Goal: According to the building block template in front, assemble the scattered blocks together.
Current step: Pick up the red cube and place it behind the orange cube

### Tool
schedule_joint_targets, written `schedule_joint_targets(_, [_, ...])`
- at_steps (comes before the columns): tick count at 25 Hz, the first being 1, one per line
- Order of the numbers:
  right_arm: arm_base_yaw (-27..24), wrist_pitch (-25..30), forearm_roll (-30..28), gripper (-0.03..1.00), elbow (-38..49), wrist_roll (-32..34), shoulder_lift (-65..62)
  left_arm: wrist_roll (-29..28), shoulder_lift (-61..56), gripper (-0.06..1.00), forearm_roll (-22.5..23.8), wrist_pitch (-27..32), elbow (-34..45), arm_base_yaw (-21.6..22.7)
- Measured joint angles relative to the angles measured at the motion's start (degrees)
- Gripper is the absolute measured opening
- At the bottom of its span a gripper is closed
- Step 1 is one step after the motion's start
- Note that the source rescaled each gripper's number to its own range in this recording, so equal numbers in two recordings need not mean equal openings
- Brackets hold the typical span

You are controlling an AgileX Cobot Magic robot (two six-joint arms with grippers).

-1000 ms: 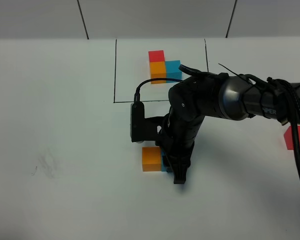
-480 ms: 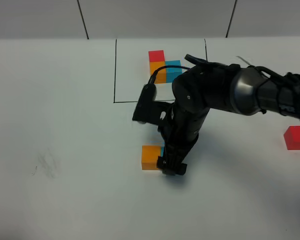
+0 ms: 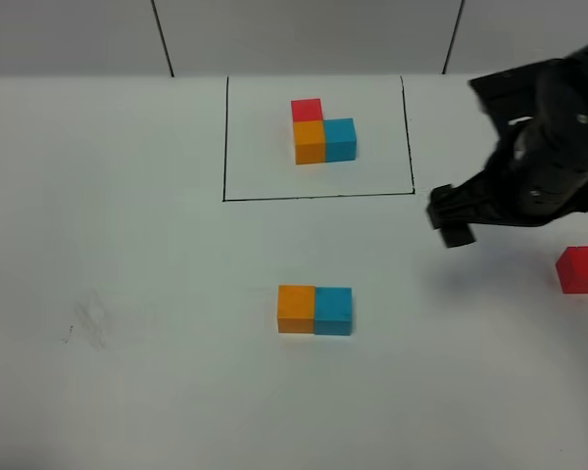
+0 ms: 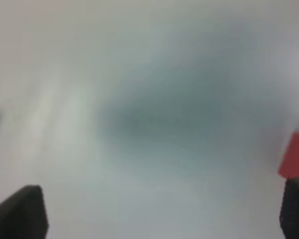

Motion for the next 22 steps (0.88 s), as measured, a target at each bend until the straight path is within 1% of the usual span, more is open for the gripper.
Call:
schedule_joint_targets(3, [-6.29, -2.43, -1.06, 0.90, 4.66, 1.03, -2.98, 0.00, 0.00, 0.83, 0.00, 0.00, 0.00, 0.00])
schedule_joint_targets(6, [-11.76, -5.90, -1.34, 0.90, 6.95, 0.92, -3.23, 0.00, 0.00, 0.83, 0.00, 0.00, 0.00, 0.00])
schedule_joint_targets(10, [-16.46, -8.71, -1.41, 0.89, 7.36, -0.92, -0.73, 0.00, 0.00, 0.83, 0.00, 0.00, 0.00, 0.00])
schedule_joint_targets(16, [-20.09, -11.48, -1.41, 0.89, 7.51, -3.44, 5.98, 0.00, 0.00, 0.83, 0.00, 0.00, 0.00, 0.00])
schedule_joint_targets(22, [-20.53, -16.75, -1.41, 0.89, 7.62, -5.00, 11.84, 0.00, 0.00, 0.83, 0.00, 0.00, 0.00, 0.00])
